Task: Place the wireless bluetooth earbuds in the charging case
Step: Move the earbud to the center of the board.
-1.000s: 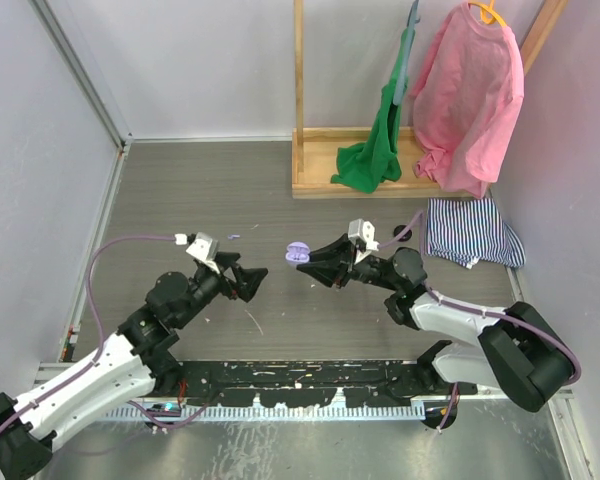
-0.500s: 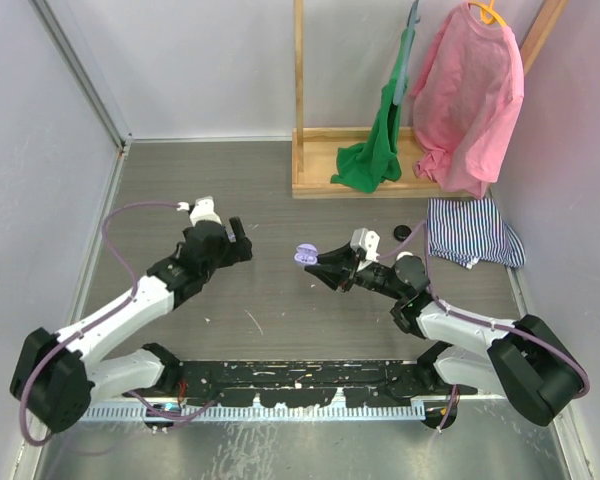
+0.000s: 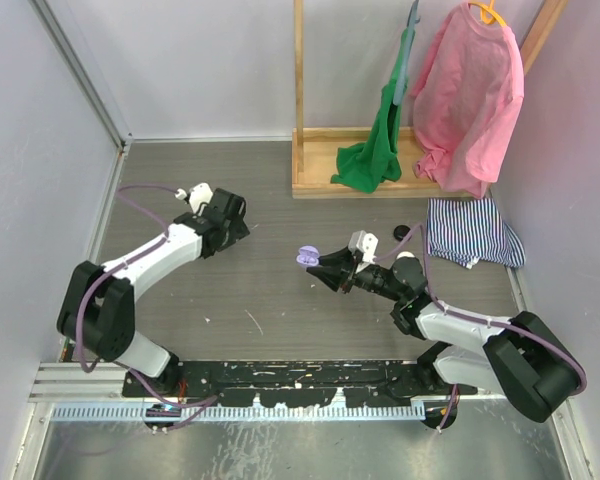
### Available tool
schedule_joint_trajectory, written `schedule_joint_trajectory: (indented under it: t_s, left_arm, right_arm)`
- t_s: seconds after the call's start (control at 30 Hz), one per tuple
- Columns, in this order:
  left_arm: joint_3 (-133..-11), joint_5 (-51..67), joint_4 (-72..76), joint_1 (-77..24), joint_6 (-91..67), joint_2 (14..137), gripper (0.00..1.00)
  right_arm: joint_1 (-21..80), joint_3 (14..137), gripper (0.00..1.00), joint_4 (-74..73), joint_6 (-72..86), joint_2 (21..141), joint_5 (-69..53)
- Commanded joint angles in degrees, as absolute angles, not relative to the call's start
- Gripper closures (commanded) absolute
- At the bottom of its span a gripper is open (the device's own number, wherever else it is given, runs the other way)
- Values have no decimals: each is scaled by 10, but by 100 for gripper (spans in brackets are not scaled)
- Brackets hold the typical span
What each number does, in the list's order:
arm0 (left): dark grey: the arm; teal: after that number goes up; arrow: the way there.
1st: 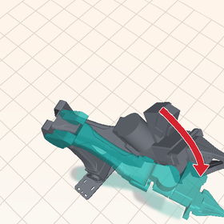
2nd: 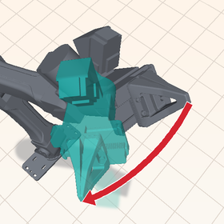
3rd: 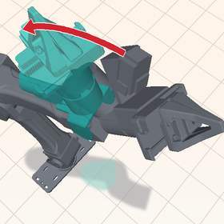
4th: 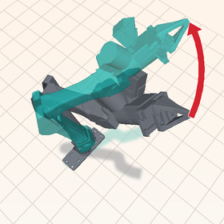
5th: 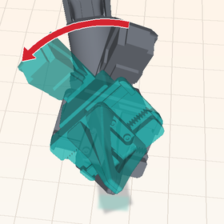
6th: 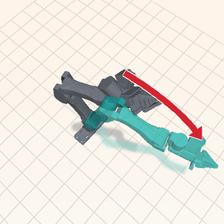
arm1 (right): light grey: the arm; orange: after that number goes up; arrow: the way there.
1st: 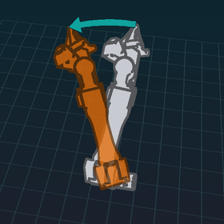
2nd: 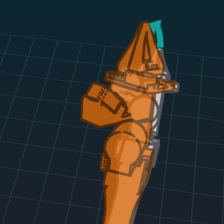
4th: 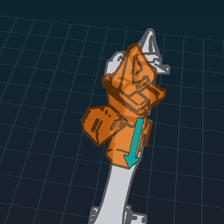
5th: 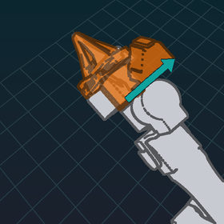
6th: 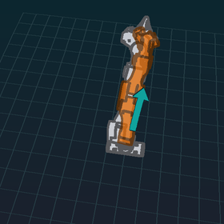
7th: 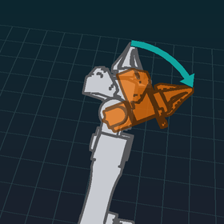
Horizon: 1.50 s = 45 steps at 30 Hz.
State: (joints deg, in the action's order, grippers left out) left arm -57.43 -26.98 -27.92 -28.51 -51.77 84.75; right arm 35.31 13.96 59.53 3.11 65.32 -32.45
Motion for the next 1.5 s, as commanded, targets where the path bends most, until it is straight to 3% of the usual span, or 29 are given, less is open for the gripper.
schedule_joint_trajectory:
  t_s: [0.0, 0.5, 1.13, 1.47]
  left_arm:
    - [-616, -255, -306, -258, -579, 886, 22]
    - [-723, -232, -366, -214, -658, 1026, 48]
    - [-752, -215, -367, -192, -665, 1098, 66]
    - [-719, -174, -337, -192, -608, 1075, 91]
  right_arm:
    - [349, 139, 87, 638, 22, 654, -320]
    - [343, 141, 87, 648, 23, 674, -328]
    - [338, 143, 87, 652, 26, 684, -337]
    - [338, 141, 88, 650, 29, 678, -338]
